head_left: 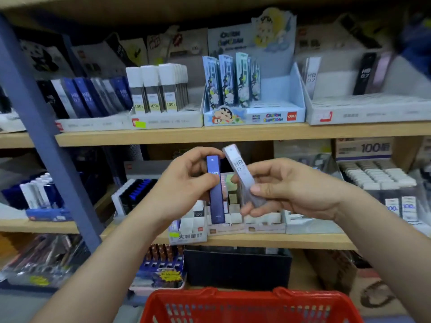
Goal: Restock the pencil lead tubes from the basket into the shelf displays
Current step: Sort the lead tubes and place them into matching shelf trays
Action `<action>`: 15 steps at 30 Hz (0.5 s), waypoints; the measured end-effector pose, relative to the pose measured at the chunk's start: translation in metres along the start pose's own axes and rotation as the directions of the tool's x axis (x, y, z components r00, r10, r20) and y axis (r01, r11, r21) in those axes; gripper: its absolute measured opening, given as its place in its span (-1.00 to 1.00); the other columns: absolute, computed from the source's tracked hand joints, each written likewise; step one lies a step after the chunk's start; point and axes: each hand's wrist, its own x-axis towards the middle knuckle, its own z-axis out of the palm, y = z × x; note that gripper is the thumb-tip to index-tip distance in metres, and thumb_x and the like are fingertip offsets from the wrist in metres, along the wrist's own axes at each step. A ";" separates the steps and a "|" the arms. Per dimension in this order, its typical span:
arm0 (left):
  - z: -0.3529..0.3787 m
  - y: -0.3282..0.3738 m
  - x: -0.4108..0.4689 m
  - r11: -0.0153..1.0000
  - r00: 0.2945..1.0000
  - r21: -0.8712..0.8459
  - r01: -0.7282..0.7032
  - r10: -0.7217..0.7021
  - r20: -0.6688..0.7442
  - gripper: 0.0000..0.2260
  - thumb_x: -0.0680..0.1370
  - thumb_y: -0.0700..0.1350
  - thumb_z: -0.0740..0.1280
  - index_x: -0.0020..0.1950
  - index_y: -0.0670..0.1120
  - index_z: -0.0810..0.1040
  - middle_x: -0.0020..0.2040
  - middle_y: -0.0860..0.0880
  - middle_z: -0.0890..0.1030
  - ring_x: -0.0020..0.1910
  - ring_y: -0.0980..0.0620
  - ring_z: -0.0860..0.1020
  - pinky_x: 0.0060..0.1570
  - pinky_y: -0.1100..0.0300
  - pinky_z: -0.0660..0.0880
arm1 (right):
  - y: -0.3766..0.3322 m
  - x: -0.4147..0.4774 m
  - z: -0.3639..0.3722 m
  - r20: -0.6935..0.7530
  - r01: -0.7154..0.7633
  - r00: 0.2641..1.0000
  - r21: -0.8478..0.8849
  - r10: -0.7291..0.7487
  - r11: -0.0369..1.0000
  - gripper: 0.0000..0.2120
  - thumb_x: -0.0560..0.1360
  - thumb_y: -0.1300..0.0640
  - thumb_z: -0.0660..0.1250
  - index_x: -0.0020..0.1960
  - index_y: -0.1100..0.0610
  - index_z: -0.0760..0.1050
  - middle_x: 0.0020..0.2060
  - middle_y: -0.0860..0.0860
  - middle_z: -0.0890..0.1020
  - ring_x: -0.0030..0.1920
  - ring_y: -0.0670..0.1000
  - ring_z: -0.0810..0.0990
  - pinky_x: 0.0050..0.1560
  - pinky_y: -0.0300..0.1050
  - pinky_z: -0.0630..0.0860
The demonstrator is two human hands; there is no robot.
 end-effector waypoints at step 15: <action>0.057 0.079 0.050 0.965 0.950 -0.039 -0.258 0.246 -0.194 -0.88 0.58 -0.12 0.31 -0.02 0.02 0.65 -0.20 0.07 0.68 -0.20 0.14 0.62 -0.29 0.37 0.51 | -0.067 -0.051 -0.003 -0.419 0.254 0.874 -0.036 -0.245 0.967 -0.79 0.38 0.06 0.40 -0.03 0.12 0.59 -0.18 0.20 0.70 -0.34 0.07 0.65 -0.51 -0.27 0.44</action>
